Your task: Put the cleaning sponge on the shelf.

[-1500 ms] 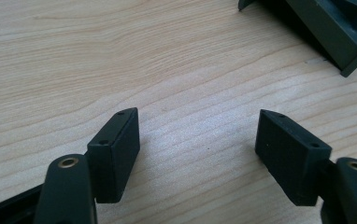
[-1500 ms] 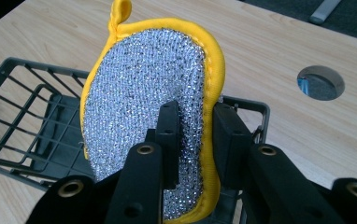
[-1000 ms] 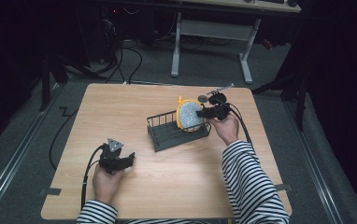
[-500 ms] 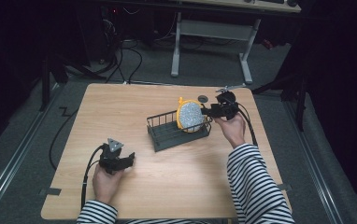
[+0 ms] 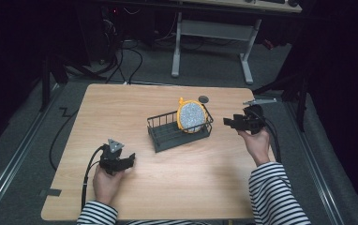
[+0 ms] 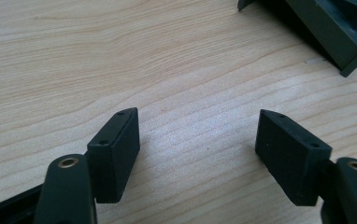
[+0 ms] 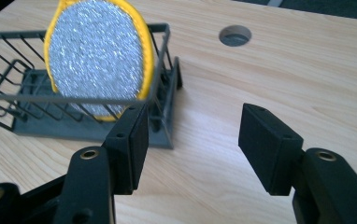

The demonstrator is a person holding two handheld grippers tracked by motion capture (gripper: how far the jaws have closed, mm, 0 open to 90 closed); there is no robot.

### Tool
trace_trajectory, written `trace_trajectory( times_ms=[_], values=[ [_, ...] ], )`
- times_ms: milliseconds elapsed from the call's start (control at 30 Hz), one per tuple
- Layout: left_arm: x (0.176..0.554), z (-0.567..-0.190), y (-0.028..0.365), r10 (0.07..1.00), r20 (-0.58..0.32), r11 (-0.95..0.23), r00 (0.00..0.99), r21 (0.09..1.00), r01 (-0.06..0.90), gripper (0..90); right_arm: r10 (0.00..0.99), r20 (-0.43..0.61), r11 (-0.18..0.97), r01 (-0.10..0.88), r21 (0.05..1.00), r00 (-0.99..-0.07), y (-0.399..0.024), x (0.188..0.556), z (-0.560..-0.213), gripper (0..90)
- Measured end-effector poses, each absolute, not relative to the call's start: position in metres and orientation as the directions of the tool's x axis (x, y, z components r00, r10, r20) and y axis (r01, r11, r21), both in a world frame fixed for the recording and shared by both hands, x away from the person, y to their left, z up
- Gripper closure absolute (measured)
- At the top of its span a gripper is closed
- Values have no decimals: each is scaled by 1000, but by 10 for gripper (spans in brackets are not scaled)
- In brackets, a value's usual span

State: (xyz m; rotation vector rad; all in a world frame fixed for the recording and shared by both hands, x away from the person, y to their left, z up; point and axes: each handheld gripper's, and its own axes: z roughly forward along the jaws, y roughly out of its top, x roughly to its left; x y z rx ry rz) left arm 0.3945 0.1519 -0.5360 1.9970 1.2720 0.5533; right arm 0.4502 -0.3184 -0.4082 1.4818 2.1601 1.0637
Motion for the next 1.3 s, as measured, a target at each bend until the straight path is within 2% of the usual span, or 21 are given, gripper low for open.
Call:
trace_trajectory(
  times_ms=[300,667,833,1067,1300],
  values=[
    [394,-536,152,904,-12,-277,427,745,607,314,909,169,139,658,740,-381,-342,426,-415,435],
    [394,-536,152,904,-13,-276,427,745,608,314,911,144,145,626,766,-387,-343,405,-419,442],
    [394,-536,152,904,-13,-277,428,744,608,314,909,190,102,642,760,-370,-346,392,-438,441],
    [394,-536,152,904,-12,-277,427,745,608,314,922,193,92,671,735,-337,-343,376,-477,444],
    [394,-536,152,904,-12,-277,427,745,608,314,940,141,121,691,713,-310,-338,369,-509,444]
  ],
)
